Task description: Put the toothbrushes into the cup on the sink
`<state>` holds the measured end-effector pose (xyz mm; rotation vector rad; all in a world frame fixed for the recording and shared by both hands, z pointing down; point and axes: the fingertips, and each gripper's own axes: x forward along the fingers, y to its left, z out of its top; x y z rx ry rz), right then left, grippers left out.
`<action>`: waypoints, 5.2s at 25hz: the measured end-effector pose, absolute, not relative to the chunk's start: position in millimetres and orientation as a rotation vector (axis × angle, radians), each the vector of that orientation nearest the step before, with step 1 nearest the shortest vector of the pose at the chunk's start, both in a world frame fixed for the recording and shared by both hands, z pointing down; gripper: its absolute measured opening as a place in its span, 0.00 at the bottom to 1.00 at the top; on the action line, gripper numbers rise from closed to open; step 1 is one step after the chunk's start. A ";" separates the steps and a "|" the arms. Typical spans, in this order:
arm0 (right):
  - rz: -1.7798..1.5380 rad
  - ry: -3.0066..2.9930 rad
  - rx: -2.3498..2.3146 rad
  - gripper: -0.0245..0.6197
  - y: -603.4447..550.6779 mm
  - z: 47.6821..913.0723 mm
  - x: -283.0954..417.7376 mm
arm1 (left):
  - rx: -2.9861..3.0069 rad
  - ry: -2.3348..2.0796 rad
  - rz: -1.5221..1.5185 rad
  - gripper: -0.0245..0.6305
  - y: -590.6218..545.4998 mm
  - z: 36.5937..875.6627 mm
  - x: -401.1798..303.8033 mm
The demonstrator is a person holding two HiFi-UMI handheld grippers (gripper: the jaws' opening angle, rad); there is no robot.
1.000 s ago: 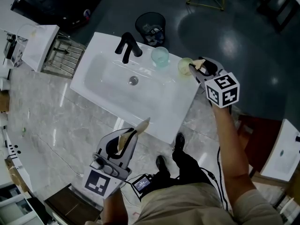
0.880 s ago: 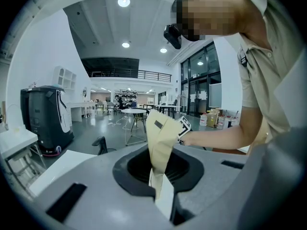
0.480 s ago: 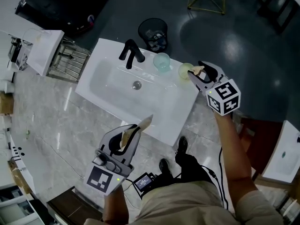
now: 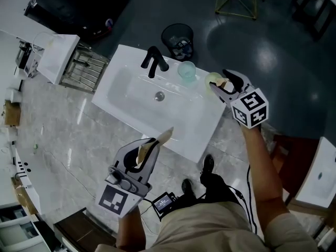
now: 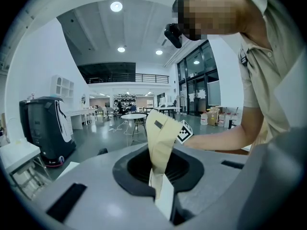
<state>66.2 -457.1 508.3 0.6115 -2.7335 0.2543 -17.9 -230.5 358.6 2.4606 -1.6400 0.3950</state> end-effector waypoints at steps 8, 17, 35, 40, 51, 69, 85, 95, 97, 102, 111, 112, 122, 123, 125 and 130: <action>0.425 -2.610 0.643 0.46 -467.3 538.8 68.1 | 2.464 -1.636 0.373 0.09 -225.3 358.4 -20.9; 0.478 -2.576 0.685 0.52 -448.4 555.4 70.2 | 2.452 -1.647 0.368 0.09 -215.1 358.3 -28.9; 0.157 -2.742 0.812 0.52 -392.6 425.4 101.4 | 2.563 -1.659 0.374 0.09 -222.8 306.9 -20.5; 0.170 -2.714 0.877 0.52 -361.2 416.8 122.3 | 2.625 -1.617 0.379 0.09 -230.1 295.3 -37.2; 0.139 -2.505 1.314 0.52 -297.7 397.4 53.7 | 2.913 -1.185 0.265 0.09 -250.4 297.8 -157.0; 0.191 -2.083 1.824 0.52 -133.3 354.9 -34.7 | 3.111 -0.708 0.105 0.09 -287.4 275.7 -215.9; 0.277 -2.058 1.772 0.52 -187.7 399.0 25.7 | 2.940 -0.815 0.201 0.09 -415.8 359.2 -117.0; 0.411 -2.042 1.675 0.52 -237.9 470.3 83.4 | 2.848 -0.880 0.416 0.09 -486.4 456.9 -60.7; 0.426 -2.041 1.645 0.52 -248.0 483.0 87.4 | 2.821 -0.883 0.452 0.09 -493.4 476.8 -56.9; 0.463 -2.049 1.618 0.52 -266.6 508.5 95.6 | 2.785 -0.892 0.533 0.09 -507.0 516.0 -48.3; 0.474 -2.065 1.595 0.52 -279.5 524.8 98.5 | 2.759 -0.886 0.703 0.09 -509.0 552.8 -38.5; 0.481 -2.070 1.592 0.52 -279.3 524.8 97.0 | 2.752 -0.885 0.716 0.09 -508.1 555.6 -38.8; 0.435 -2.107 1.551 0.52 -274.2 516.7 89.6 | 2.818 -0.963 0.754 0.14 -504.4 536.9 -39.6; 0.435 -2.113 1.548 0.52 -273.7 516.9 88.6 | 2.826 -0.970 0.760 0.16 -503.9 535.2 -39.2; 0.436 -2.120 1.542 0.52 -272.0 517.4 86.7 | 2.839 -0.986 0.771 0.17 -502.8 531.5 -39.7; 0.444 -2.128 1.543 0.52 -268.8 512.5 80.5 | 2.866 -1.026 0.762 0.17 -500.7 515.7 -45.3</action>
